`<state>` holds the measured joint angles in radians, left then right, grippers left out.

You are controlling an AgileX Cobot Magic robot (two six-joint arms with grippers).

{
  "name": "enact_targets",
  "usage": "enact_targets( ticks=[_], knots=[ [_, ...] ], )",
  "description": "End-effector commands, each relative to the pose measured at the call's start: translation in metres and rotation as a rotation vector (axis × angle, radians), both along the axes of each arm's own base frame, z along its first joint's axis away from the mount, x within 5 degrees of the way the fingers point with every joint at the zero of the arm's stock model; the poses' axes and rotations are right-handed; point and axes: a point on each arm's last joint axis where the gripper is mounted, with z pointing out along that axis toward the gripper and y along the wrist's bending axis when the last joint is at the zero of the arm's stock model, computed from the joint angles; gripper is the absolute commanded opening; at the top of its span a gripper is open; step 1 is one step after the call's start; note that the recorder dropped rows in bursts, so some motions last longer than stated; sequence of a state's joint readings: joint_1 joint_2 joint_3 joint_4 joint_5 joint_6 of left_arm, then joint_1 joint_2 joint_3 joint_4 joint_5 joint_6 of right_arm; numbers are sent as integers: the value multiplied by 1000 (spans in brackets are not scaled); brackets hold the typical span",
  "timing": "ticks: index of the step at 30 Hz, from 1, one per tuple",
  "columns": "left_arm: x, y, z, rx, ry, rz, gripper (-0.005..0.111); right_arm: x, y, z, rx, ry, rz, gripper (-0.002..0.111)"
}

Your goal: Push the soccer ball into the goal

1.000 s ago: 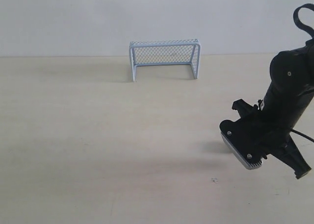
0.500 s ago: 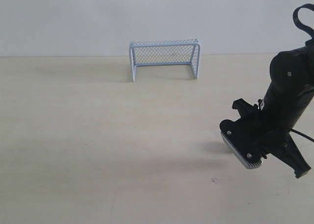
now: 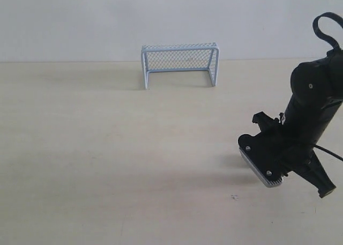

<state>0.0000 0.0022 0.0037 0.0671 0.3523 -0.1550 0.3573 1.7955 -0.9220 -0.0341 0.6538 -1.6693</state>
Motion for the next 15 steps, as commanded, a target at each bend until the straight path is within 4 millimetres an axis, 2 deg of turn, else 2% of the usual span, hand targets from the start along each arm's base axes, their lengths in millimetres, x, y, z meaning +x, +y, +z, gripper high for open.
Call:
enact_targets(
  ticks=[1, 8, 11, 12, 13, 14, 15],
  knots=[
    [0, 0, 2, -17, -18, 3, 6, -3, -2, 0, -17, 28, 6, 0],
    [0, 0, 2, -17, -18, 3, 6, -13, -7, 0, -74, 129, -20, 0],
    [0, 0, 2, -17, -18, 3, 6, 15, 7, 6, 54, -130, 20, 0],
    [0, 0, 2, -17, -18, 3, 6, 34, 17, 15, 126, -275, 28, 0],
    [0, 0, 2, -17, -18, 3, 6, 53, 31, 33, 208, -420, 24, 0],
    [0, 0, 2, -17, -18, 3, 6, 71, 51, 69, 356, -547, -52, 0],
    [0, 0, 2, -17, -18, 3, 6, 76, 54, 88, 435, -578, -124, 0]
  ],
)
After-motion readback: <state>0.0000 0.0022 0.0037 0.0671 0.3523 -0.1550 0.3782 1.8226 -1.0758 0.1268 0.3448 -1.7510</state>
